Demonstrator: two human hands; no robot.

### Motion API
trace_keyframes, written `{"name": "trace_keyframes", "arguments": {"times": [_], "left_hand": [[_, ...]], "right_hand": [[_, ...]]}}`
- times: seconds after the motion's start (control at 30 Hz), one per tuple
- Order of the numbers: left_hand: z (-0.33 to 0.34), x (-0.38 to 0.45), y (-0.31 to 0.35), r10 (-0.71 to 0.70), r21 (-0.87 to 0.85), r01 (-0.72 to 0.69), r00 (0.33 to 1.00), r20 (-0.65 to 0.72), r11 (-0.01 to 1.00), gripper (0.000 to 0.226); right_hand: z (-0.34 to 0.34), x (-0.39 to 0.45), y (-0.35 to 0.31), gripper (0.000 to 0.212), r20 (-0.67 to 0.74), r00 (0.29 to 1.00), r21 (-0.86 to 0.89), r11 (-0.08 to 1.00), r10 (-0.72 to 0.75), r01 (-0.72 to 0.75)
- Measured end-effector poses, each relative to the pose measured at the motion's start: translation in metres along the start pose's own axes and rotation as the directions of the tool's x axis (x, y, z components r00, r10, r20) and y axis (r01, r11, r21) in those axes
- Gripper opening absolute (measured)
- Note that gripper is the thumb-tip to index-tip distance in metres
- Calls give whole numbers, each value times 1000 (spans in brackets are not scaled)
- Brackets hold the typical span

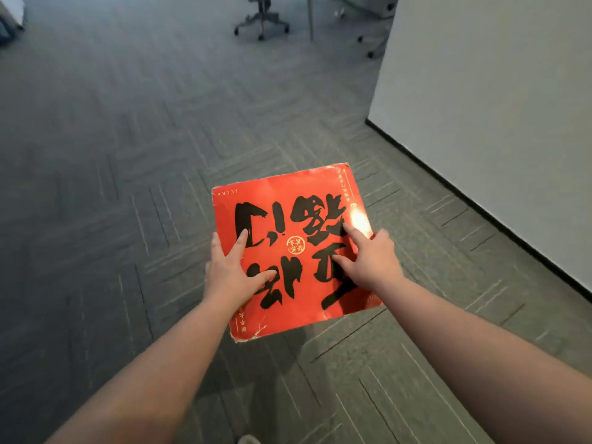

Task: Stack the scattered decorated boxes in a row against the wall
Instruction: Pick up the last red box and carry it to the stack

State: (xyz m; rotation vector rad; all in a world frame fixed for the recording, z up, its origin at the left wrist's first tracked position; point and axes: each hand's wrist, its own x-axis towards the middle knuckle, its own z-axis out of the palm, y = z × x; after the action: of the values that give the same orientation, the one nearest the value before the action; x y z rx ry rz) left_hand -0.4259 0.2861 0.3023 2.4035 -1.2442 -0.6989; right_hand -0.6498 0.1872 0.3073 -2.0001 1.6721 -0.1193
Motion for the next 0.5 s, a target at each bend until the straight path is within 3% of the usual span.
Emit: {"name": "trace_keyframes", "arguments": {"times": [0.27,0.5], "left_hand": [[-12,-83,254,367,67,-366,930,-1,928,97],[34,-172,426,593,0,-595,802,65,804,97]], "right_hand": [[-231,-99,140,67,-269,956,124,988,117,-86],[-358,-201,267,65,-460,844,146,961,275,-234]]}}
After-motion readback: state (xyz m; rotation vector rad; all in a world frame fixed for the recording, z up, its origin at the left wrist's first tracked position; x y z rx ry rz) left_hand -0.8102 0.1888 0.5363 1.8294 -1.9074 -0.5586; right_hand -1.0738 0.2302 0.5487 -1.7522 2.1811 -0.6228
